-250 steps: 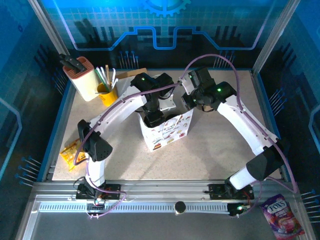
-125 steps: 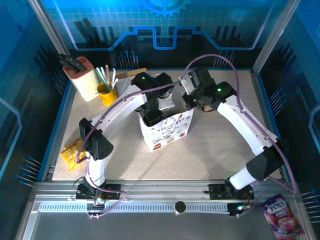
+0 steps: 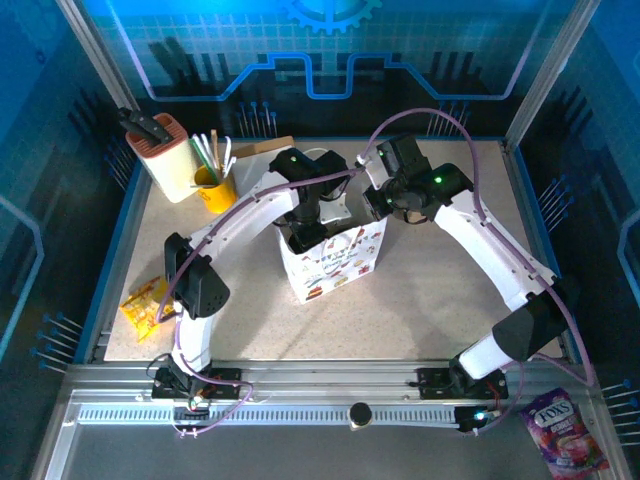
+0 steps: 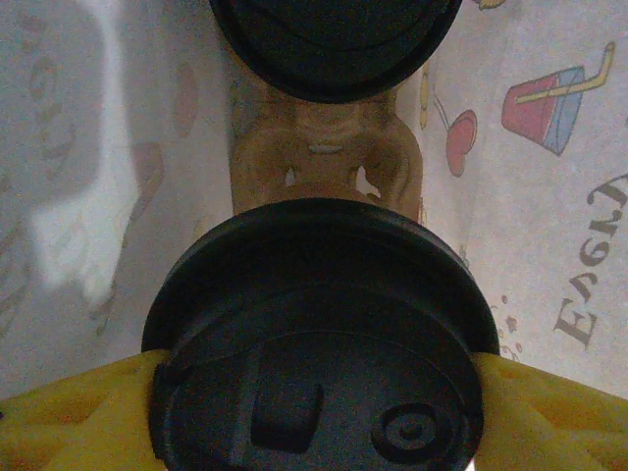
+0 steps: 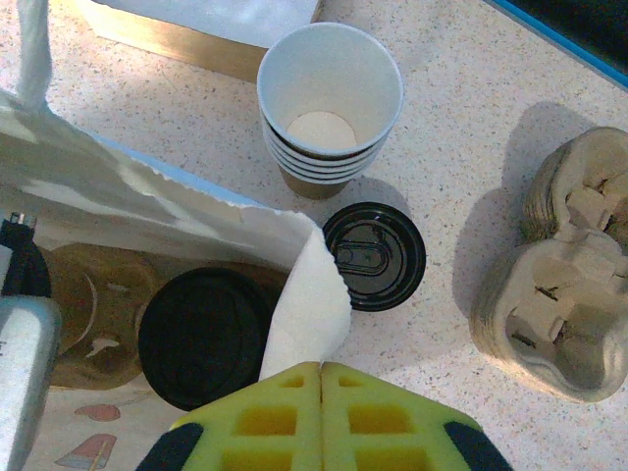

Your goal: Pack the takeout coffee

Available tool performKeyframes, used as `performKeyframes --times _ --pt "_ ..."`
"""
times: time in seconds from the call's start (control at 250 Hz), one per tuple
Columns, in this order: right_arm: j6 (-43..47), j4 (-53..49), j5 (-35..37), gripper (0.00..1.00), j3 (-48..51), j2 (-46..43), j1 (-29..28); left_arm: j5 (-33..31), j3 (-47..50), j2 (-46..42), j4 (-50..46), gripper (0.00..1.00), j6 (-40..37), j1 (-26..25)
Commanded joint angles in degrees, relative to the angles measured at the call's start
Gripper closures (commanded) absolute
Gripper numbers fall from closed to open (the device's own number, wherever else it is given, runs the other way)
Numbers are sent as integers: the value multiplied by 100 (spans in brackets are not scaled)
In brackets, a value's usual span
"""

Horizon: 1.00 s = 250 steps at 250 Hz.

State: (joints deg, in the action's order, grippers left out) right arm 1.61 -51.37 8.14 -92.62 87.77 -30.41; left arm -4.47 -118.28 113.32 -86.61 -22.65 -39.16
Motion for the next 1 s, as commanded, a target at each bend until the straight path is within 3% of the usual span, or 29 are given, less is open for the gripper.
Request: performKeyframes --times 0.0,0.995 --pt "72 -44 -63 93 95 45 -8 96 101 76 20 43 -42 47" --pt "77 -23 -121 93 104 109 0 166 549 -9 215 44 86 40"
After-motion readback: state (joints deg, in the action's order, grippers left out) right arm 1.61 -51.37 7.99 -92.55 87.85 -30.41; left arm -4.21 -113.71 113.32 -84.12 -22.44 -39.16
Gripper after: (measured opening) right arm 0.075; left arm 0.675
